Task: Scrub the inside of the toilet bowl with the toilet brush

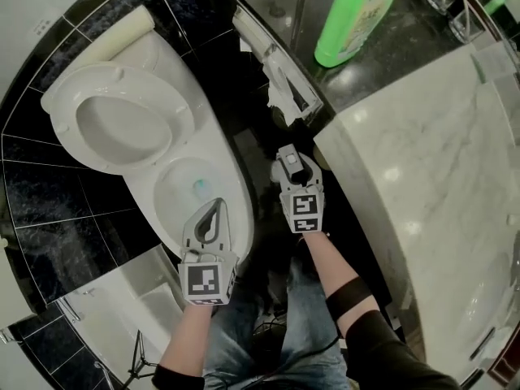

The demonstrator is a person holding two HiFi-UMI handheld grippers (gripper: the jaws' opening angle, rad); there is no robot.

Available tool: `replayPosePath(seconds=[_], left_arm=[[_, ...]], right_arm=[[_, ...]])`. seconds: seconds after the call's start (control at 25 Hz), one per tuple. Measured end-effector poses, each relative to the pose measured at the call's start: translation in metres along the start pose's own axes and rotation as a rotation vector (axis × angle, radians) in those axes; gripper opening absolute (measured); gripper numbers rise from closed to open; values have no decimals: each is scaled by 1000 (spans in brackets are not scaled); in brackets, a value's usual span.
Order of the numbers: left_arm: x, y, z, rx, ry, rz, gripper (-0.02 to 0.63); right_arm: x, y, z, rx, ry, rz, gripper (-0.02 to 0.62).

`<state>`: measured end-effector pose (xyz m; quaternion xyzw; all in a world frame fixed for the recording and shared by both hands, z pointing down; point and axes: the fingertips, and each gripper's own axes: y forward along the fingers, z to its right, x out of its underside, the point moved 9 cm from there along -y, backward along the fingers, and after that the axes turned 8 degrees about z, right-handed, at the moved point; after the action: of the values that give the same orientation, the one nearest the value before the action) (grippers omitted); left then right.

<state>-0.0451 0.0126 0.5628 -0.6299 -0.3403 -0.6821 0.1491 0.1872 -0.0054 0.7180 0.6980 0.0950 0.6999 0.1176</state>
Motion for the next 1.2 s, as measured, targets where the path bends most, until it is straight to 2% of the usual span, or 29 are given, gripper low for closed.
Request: replayPosePath(seconds=[0.28,0.56,0.72,0.88,1.2], left_arm=[[-99,-65,-8,-47,-15,-3,3],[-181,-127,-16,-83,27,8,3],[-217,-157,-19,-105,48,17,3],[-245,-185,-20,-151,29,25,3],[-281,-228,-27,-236,30,55,3]], right_arm=[[-127,-57,-23,-49,-1,4,207],[-245,-108,-40,-96,-29,22,207],[-294,-128,-48,-125,-55,20,207],[-335,-151,-55,-163,-60,14,207],[-410,-186,-75,-301,-87,56,207]])
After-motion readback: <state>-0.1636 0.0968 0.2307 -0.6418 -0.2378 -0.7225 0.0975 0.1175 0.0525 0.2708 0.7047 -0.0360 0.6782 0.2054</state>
